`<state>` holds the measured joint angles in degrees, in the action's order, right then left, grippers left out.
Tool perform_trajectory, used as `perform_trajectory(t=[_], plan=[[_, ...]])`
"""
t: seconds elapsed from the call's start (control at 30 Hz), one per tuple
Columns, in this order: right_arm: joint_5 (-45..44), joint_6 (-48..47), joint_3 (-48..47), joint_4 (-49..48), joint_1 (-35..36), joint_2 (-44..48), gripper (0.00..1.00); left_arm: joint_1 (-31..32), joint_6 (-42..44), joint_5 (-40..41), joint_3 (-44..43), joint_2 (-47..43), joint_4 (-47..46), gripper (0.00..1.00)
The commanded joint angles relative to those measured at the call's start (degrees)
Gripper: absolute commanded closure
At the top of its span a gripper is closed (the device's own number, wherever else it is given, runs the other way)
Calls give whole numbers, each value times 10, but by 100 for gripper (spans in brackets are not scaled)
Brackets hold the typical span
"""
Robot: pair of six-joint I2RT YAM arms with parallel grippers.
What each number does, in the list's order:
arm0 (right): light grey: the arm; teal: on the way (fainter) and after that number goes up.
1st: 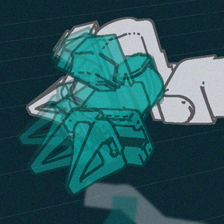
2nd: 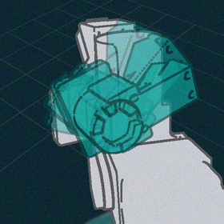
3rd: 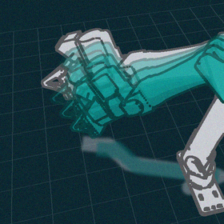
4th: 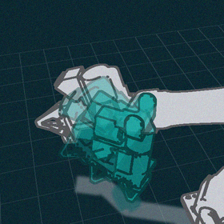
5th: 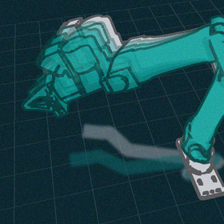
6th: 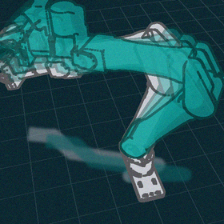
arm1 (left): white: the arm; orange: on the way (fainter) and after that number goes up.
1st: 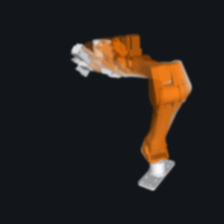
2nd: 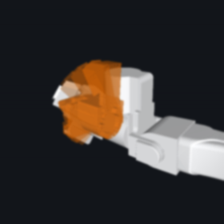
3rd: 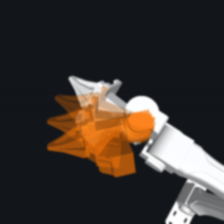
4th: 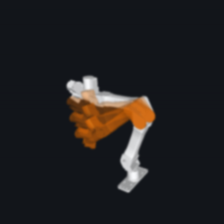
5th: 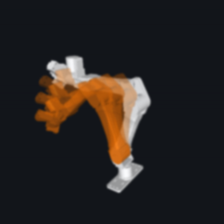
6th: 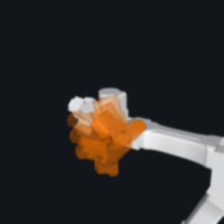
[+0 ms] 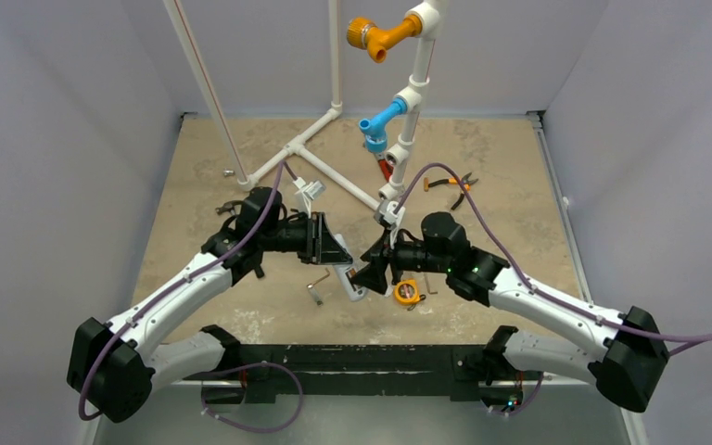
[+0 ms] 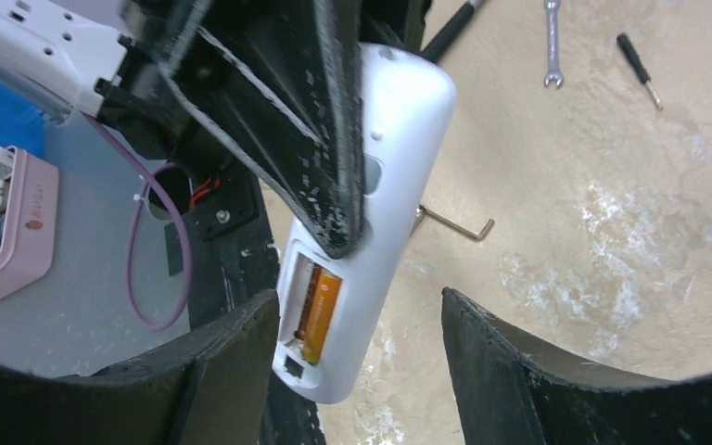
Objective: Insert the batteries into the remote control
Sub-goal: Load the battery into the remote control, then pick up the battery from the center of the board.
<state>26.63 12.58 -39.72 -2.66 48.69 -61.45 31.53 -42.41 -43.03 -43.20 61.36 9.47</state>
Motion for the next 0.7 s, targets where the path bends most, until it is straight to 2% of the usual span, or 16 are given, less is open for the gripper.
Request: perform_trajectory(t=[0.0, 0.1, 0.23, 0.33, 0.47, 0.57, 0.67], plan=[[-35, -6, -4, -52, -6, 56, 36, -1, 0, -13, -13, 5, -22, 100], [-87, 18, 21, -64, -35, 95, 36, -1, 1, -13, -14, 6, -22, 100], [-167, 44, 34, -11, -100, 124, 39, -1, 3, -18, -16, 13, -23, 100], [-266, 81, 47, 36, -140, 131, 41, -1, 4, -24, -19, 18, -22, 100], [-390, 168, 97, 44, -203, 150, 44, -1, 7, -28, -25, 22, -20, 100], [-426, 212, 119, 31, -243, 141, 46, -1, 10, -29, -27, 21, -15, 100], [-434, 220, 106, -15, -264, 91, 48, -1, 9, -26, -27, 20, -14, 100]])
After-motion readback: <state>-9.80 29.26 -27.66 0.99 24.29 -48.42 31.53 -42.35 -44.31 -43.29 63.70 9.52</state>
